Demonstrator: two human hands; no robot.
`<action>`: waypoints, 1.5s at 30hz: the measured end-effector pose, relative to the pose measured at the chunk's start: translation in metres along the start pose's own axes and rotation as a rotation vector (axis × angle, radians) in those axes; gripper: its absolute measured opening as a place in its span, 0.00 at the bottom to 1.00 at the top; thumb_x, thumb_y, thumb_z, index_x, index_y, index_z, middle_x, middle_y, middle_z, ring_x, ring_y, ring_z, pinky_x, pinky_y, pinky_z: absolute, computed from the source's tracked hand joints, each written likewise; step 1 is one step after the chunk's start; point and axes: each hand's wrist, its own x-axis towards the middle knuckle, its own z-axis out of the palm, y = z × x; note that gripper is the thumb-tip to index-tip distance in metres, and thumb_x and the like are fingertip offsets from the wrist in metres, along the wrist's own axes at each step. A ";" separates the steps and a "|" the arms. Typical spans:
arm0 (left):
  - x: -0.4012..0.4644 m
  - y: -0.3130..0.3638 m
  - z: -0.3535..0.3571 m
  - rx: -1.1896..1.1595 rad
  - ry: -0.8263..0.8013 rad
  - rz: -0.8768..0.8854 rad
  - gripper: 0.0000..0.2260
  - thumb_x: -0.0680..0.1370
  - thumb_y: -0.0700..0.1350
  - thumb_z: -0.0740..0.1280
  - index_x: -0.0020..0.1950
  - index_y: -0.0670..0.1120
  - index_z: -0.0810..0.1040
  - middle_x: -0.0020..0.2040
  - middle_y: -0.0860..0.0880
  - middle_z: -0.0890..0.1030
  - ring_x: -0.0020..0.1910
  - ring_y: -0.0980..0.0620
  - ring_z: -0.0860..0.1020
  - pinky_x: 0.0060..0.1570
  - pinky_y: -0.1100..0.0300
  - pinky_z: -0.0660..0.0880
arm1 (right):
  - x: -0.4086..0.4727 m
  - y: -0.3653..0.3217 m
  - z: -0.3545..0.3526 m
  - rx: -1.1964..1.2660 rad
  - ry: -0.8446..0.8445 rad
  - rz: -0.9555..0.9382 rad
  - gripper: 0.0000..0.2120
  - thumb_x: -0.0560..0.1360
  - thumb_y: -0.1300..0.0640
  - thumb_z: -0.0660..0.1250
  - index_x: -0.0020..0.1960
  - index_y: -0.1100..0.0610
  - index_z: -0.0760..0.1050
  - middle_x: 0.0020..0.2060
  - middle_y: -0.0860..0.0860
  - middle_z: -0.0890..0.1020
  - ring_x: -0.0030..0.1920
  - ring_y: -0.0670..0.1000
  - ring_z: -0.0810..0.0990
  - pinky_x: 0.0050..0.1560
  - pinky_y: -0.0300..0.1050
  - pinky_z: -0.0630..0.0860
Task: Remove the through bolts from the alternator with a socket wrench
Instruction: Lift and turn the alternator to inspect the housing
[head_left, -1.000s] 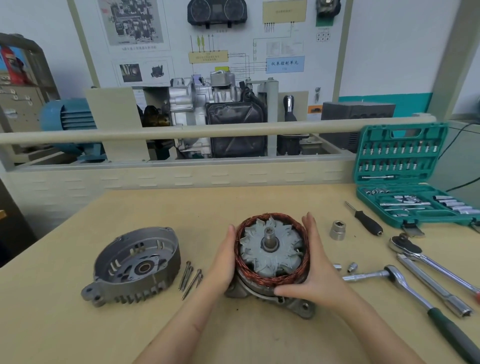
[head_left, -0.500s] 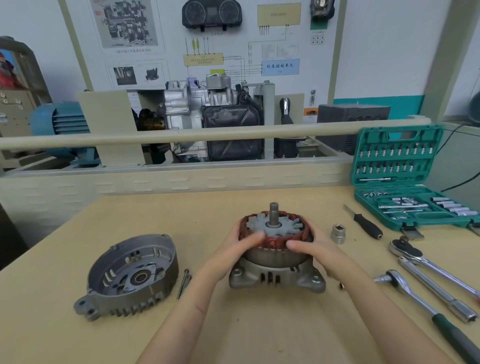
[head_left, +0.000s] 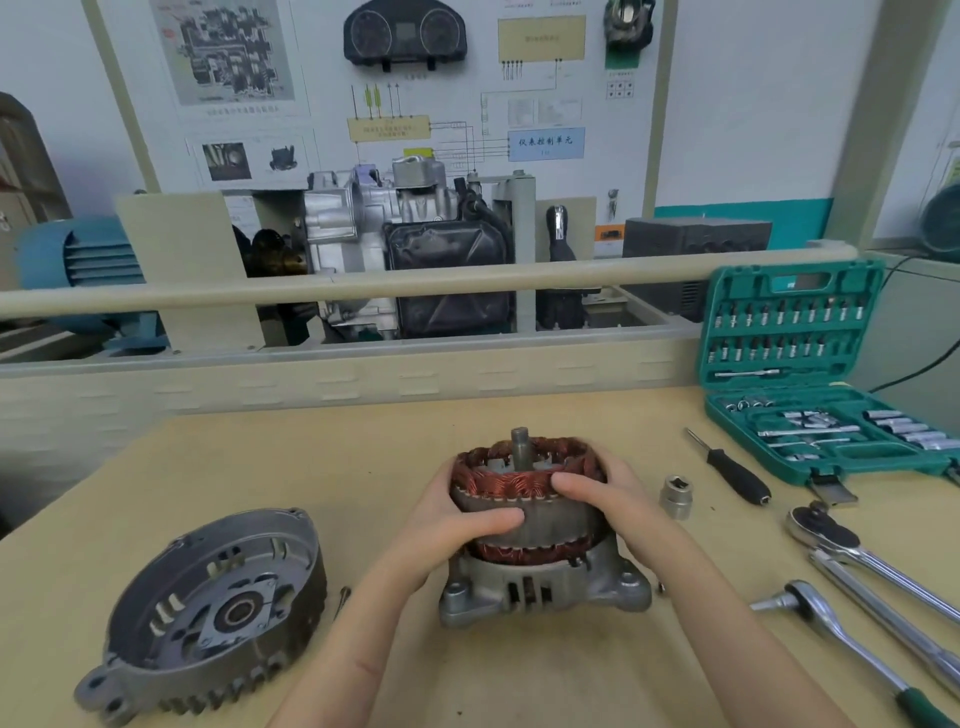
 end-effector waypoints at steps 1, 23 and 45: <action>0.000 0.006 0.000 -0.013 0.007 0.026 0.34 0.49 0.54 0.76 0.53 0.54 0.71 0.51 0.53 0.79 0.45 0.62 0.79 0.40 0.70 0.74 | 0.001 -0.005 0.000 0.001 0.009 -0.021 0.20 0.57 0.53 0.72 0.49 0.49 0.75 0.43 0.45 0.82 0.40 0.40 0.82 0.36 0.32 0.75; -0.033 0.083 -0.014 0.049 -0.051 0.413 0.41 0.52 0.62 0.77 0.62 0.57 0.67 0.54 0.62 0.78 0.55 0.61 0.76 0.45 0.71 0.73 | -0.045 -0.094 0.014 -0.029 -0.041 -0.400 0.35 0.53 0.48 0.74 0.59 0.51 0.71 0.51 0.47 0.81 0.52 0.47 0.80 0.46 0.38 0.76; -0.146 0.038 -0.061 -0.358 0.439 0.161 0.23 0.58 0.41 0.60 0.52 0.38 0.77 0.49 0.37 0.80 0.51 0.38 0.76 0.54 0.45 0.71 | -0.121 -0.042 0.140 -0.042 -0.104 -0.365 0.35 0.56 0.46 0.78 0.59 0.38 0.66 0.54 0.39 0.77 0.57 0.41 0.76 0.53 0.32 0.72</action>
